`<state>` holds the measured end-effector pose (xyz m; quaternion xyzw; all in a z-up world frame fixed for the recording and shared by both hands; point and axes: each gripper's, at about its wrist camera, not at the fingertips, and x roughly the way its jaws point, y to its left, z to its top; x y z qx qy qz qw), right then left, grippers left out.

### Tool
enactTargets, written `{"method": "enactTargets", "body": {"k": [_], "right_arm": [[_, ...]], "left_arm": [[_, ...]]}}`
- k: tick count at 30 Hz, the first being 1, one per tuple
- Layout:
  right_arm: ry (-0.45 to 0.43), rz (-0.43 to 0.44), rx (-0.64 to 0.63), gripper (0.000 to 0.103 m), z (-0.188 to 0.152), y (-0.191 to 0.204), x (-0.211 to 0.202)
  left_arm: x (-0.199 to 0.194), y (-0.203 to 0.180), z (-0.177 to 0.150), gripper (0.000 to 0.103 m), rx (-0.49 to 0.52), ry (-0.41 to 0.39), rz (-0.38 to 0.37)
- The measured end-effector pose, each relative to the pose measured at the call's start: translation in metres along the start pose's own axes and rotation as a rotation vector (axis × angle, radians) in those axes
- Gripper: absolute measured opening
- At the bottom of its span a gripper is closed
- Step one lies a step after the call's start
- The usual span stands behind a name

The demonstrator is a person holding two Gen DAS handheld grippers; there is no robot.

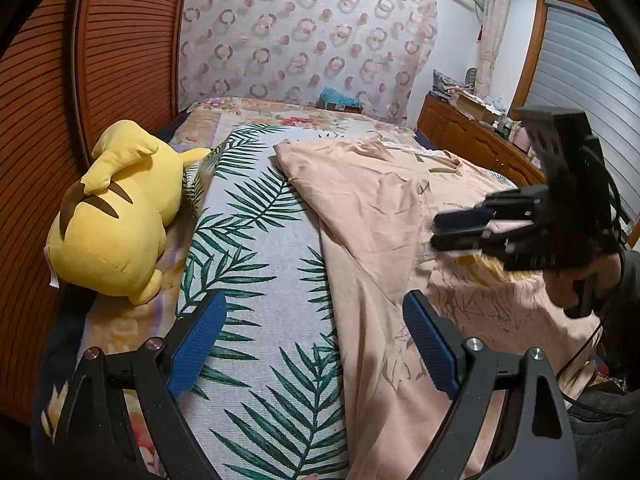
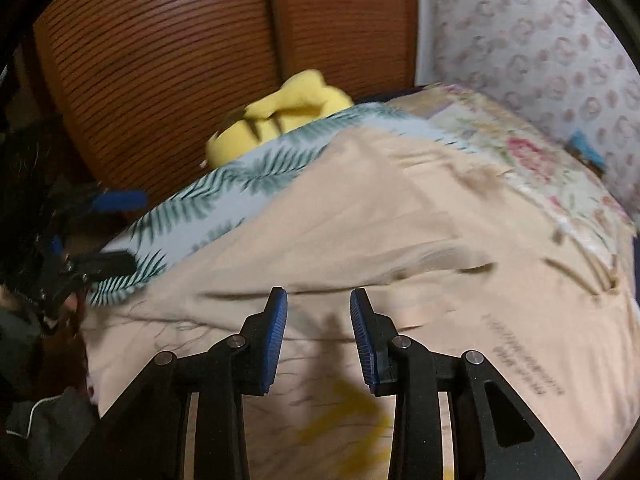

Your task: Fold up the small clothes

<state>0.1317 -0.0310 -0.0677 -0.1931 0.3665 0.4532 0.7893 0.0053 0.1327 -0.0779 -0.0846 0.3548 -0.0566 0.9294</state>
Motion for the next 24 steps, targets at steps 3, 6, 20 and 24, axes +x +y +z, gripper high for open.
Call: {"method": "enactTargets", "body": {"k": [3, 6, 20, 24], "right_arm": [[0.023, 0.026, -0.002, 0.034, 0.004, 0.0, 0.017], [0.045, 0.024, -0.014, 0.033, 0.01, 0.003, 0.035], [-0.026, 0.04, -0.015, 0.002, -0.027, 0.0, -0.014], [-0.021, 0.022, -0.001, 0.003, -0.044, 0.001, -0.02]], "left_arm": [[0.003, -0.002, -0.001, 0.09, 0.001, 0.008, -0.002], [0.008, -0.004, -0.002, 0.09, 0.003, 0.018, -0.001], [0.022, -0.01, -0.006, 0.09, 0.0, 0.068, 0.029], [0.022, -0.011, -0.006, 0.09, 0.001, 0.068, 0.03]]}}
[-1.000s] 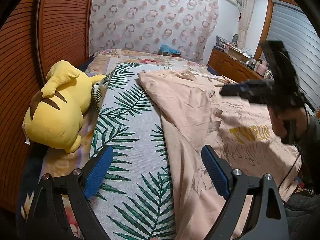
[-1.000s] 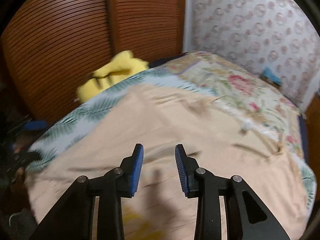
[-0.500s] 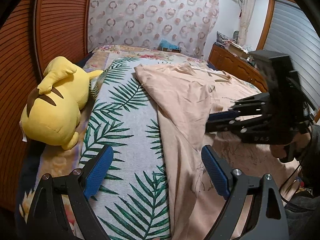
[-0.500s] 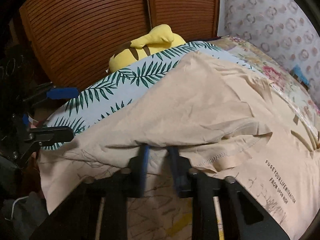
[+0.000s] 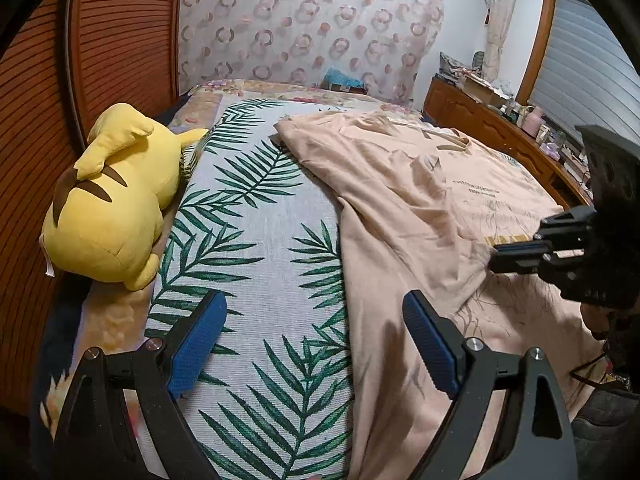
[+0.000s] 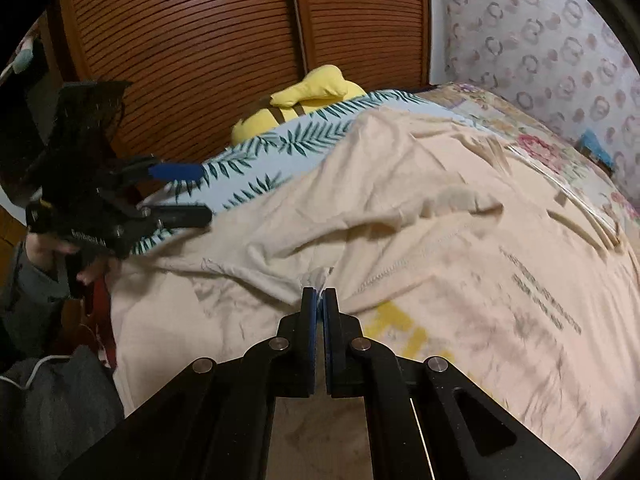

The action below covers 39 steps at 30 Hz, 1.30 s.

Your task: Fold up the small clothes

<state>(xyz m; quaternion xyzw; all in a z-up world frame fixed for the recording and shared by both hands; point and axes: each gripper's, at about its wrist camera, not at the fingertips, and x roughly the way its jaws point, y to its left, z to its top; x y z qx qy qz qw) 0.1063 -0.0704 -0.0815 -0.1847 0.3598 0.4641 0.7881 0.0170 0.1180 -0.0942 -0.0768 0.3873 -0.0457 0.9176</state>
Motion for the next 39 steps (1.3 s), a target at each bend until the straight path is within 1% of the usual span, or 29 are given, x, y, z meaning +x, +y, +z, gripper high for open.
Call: {"method": "enactTargets", "body": {"k": [2, 4, 5, 9, 11, 15, 16, 17, 19, 26, 30, 33, 35, 37, 38, 39], "right_arm": [[-0.002, -0.001, 0.013, 0.003, -0.002, 0.001, 0.0], [-0.006, -0.021, 0.019, 0.013, -0.001, 0.0, 0.0], [-0.012, -0.019, 0.024, 0.015, 0.0, -0.001, -0.001], [-0.027, -0.012, 0.041, 0.016, 0.013, 0.003, -0.002], [-0.015, 0.0, 0.043, 0.016, 0.018, 0.004, 0.004], [0.043, 0.021, 0.062, 0.016, 0.02, 0.002, 0.021], [0.049, 0.028, 0.058, 0.011, 0.019, 0.004, 0.022], [0.047, 0.039, 0.053, 0.006, 0.018, 0.005, 0.022], [0.023, 0.059, 0.045, 0.003, 0.017, 0.006, 0.015], [-0.035, 0.04, 0.066, 0.003, 0.001, 0.007, -0.013], [-0.039, 0.024, 0.076, 0.003, -0.011, 0.01, -0.02], [-0.036, -0.021, 0.068, 0.003, -0.01, 0.011, -0.025], [-0.04, -0.028, 0.081, 0.011, -0.01, 0.008, -0.026], [-0.042, -0.051, 0.092, 0.023, -0.01, 0.002, -0.031], [-0.049, -0.061, 0.1, 0.027, -0.01, -0.002, -0.033], [-0.053, -0.069, 0.106, 0.035, -0.009, -0.006, -0.036]], "left_arm": [[0.0, 0.0, 0.0, 0.09, -0.001, 0.0, -0.002], [0.001, -0.002, 0.0, 0.09, 0.001, 0.002, -0.003], [0.001, -0.003, 0.001, 0.09, 0.003, 0.002, -0.004], [0.0, -0.006, 0.001, 0.09, 0.011, 0.002, -0.008], [0.0, -0.006, 0.001, 0.09, 0.011, 0.002, -0.007], [-0.001, -0.005, 0.001, 0.09, 0.005, -0.001, -0.005], [-0.001, -0.004, 0.001, 0.09, 0.004, -0.001, -0.004], [-0.001, -0.004, 0.001, 0.09, 0.002, -0.001, -0.002], [-0.001, -0.002, 0.0, 0.09, -0.001, -0.002, -0.001], [-0.003, -0.001, 0.0, 0.09, 0.001, -0.007, -0.004], [-0.005, -0.004, 0.003, 0.09, 0.012, -0.014, -0.011], [-0.004, -0.008, 0.006, 0.09, 0.022, -0.013, -0.013], [-0.002, -0.011, 0.011, 0.09, 0.036, -0.018, -0.011], [0.0, -0.012, 0.017, 0.09, 0.043, -0.025, -0.016], [0.002, -0.013, 0.02, 0.09, 0.047, -0.028, -0.018], [0.003, -0.014, 0.025, 0.09, 0.055, -0.035, -0.022]]}}
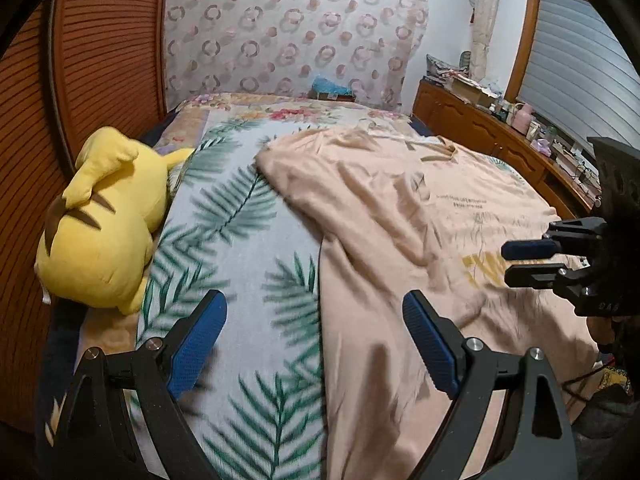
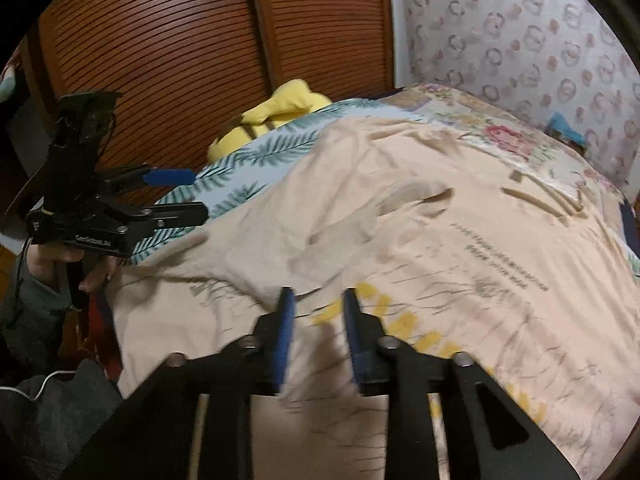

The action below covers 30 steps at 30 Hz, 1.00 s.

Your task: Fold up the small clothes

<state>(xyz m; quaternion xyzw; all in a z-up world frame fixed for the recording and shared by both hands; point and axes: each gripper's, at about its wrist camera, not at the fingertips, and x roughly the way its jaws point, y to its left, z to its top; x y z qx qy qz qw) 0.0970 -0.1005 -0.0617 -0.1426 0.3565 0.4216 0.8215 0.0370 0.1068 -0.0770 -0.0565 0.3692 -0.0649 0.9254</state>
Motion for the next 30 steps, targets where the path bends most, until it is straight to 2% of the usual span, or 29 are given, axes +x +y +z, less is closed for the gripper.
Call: {"method": "enactTargets", "body": {"k": [1, 2, 7, 11, 12, 13, 16, 20, 27, 30], "right_arm": [[-0.004, -0.012, 0.008, 0.042, 0.001, -0.006, -0.001], [-0.008, -0.029, 0.015, 0.044, 0.003, -0.012, -0.001], [-0.012, -0.077, 0.051, 0.044, 0.022, -0.05, 0.011], [0.0, -0.097, 0.055, 0.044, 0.041, -0.072, 0.032], [0.0, -0.094, 0.058, 0.044, 0.045, -0.075, 0.037], [0.004, -0.087, 0.061, 0.044, 0.05, -0.077, 0.045], [0.005, -0.058, 0.07, 0.044, 0.061, -0.083, 0.062], [0.006, -0.001, 0.101, 0.044, 0.067, -0.097, 0.081], [0.041, 0.044, 0.1, 0.044, 0.073, -0.113, 0.104], [0.043, 0.086, 0.098, 0.043, 0.075, -0.116, 0.107]], "left_arm": [[0.003, -0.001, 0.005, 0.09, 0.014, -0.006, 0.001], [0.007, -0.002, 0.012, 0.09, 0.032, -0.007, 0.007], [0.029, 0.003, 0.039, 0.088, 0.07, 0.003, 0.01], [0.052, 0.014, 0.058, 0.072, 0.079, 0.038, 0.003], [0.06, 0.018, 0.063, 0.063, 0.072, 0.055, 0.002], [0.066, 0.022, 0.067, 0.055, 0.065, 0.068, 0.002], [0.084, 0.032, 0.079, 0.051, 0.045, 0.099, 0.008], [0.102, 0.041, 0.091, 0.05, 0.028, 0.121, 0.012], [0.124, 0.048, 0.105, 0.048, 0.018, 0.15, 0.004], [0.127, 0.049, 0.11, 0.031, 0.014, 0.155, 0.003]]}}
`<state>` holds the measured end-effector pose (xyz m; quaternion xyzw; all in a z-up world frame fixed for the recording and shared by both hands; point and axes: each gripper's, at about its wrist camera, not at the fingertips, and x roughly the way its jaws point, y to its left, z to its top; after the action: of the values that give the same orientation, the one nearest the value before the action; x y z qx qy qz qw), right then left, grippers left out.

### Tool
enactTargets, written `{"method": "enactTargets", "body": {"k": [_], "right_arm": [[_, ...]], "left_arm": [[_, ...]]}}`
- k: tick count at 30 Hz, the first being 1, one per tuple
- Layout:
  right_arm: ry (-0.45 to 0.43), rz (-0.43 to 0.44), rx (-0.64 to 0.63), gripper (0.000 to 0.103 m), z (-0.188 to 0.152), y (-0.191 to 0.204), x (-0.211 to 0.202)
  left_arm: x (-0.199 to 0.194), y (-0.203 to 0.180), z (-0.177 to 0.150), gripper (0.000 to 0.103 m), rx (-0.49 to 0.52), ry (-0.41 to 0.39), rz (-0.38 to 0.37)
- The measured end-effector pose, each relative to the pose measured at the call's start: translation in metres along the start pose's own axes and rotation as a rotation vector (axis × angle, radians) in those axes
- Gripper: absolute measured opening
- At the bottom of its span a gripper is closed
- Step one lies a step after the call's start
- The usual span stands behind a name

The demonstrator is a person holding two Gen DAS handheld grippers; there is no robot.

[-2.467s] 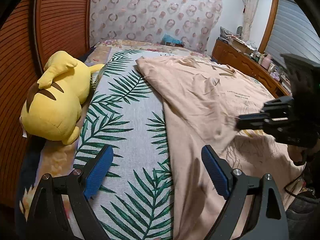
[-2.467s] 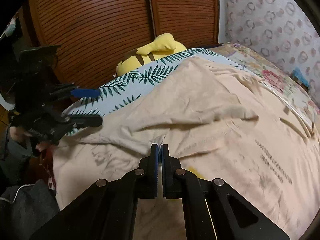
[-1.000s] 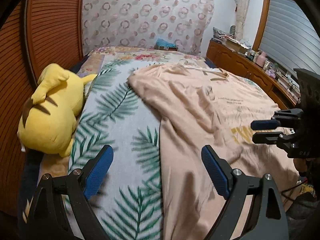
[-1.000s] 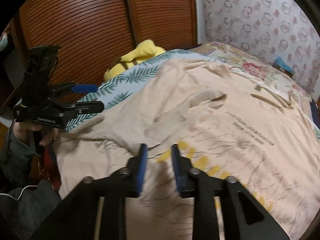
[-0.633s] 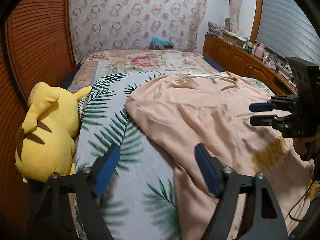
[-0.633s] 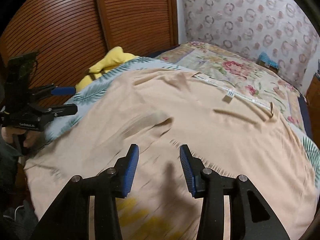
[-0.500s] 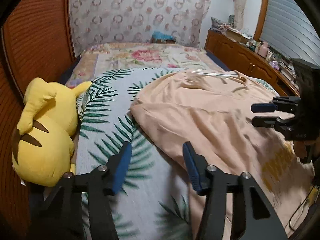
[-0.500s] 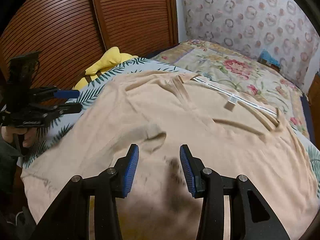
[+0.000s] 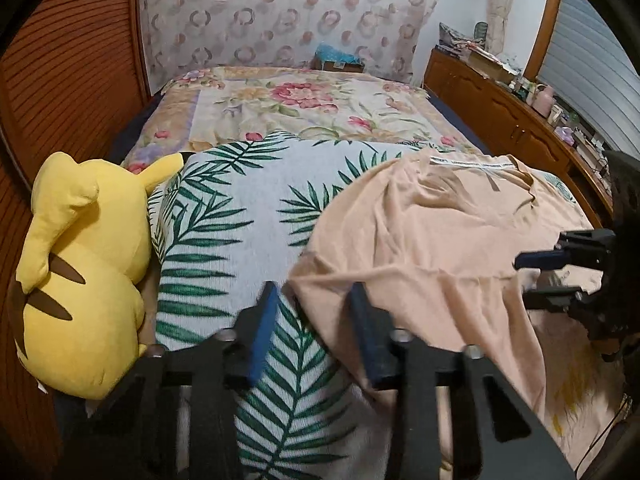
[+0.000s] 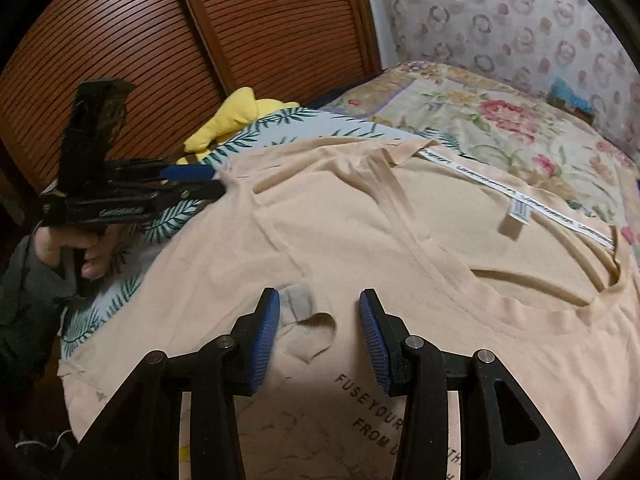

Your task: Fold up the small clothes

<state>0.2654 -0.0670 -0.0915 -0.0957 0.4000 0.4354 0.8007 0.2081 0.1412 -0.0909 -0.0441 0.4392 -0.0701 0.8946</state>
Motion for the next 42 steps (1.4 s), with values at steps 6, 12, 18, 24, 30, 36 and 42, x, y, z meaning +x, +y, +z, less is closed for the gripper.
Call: {"method": "enactTargets", "body": {"k": [6, 12, 18, 24, 30, 36, 42], "right_arm": [[0.007, 0.066, -0.045, 0.008, 0.0, 0.002, 0.004], [-0.065, 0.07, -0.031, 0.003, 0.009, -0.008, -0.008], [-0.087, -0.033, -0.025, 0.003, 0.016, -0.011, -0.009], [-0.106, -0.122, 0.029, 0.013, 0.008, -0.019, -0.019], [-0.145, -0.178, 0.018, 0.038, -0.003, -0.005, -0.049], [-0.211, -0.245, 0.017, 0.052, -0.021, 0.015, -0.081], [-0.282, -0.291, 0.019, 0.052, -0.048, 0.035, -0.118]], "left_arm": [[0.0, -0.007, 0.009, 0.003, 0.032, 0.01, -0.025], [-0.017, -0.001, 0.028, 0.002, 0.04, -0.076, 0.082], [-0.009, 0.014, 0.037, 0.002, 0.034, -0.064, 0.111], [-0.017, 0.014, 0.027, 0.019, 0.021, -0.069, 0.111], [-0.056, 0.001, 0.011, 0.056, 0.029, -0.154, 0.067], [-0.086, -0.034, -0.007, 0.08, 0.069, -0.211, 0.028], [-0.099, -0.068, -0.026, 0.08, 0.101, -0.221, -0.01]]}}
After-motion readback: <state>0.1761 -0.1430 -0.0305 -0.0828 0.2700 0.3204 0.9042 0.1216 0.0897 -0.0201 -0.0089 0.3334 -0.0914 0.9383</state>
